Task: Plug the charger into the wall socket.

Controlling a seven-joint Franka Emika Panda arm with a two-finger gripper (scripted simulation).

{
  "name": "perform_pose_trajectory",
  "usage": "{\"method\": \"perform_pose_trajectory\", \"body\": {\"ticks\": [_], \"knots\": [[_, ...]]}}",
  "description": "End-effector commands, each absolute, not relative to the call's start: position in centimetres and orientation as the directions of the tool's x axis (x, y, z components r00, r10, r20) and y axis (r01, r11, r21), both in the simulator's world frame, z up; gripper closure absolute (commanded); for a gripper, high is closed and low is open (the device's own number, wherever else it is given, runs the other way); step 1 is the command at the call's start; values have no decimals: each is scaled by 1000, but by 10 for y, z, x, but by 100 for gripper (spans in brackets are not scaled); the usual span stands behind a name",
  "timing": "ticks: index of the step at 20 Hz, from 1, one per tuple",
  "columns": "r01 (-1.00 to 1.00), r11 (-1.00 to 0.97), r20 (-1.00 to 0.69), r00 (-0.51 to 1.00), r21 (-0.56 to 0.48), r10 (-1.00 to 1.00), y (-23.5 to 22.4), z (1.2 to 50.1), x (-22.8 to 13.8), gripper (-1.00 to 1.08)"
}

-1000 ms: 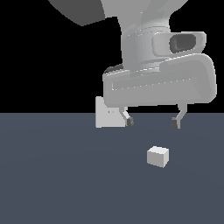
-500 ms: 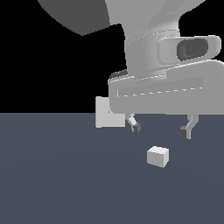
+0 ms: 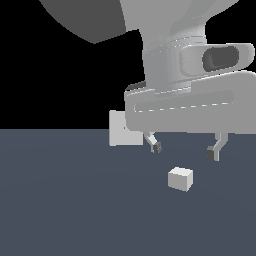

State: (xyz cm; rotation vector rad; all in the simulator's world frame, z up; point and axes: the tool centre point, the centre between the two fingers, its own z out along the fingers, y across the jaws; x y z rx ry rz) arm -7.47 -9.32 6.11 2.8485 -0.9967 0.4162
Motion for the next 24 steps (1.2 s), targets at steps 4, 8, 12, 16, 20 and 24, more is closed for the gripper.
{"method": "perform_pose_trajectory", "body": {"ticks": [4, 8, 12, 16, 20, 24], "knots": [[-624, -782, 285, 749, 0, -598, -93, 49, -75, -92], [-624, -781, 284, 749, -1, -599, -93, 31, -76, -92], [-624, -781, 284, 749, -1, -599, -93, 18, -76, -92], [-624, -781, 284, 749, -1, -599, -93, 12, -76, -92], [-624, -781, 284, 749, -1, -599, -93, 12, -76, 108], [-624, -781, 284, 749, -1, -599, -93, 12, -76, 108]]}}
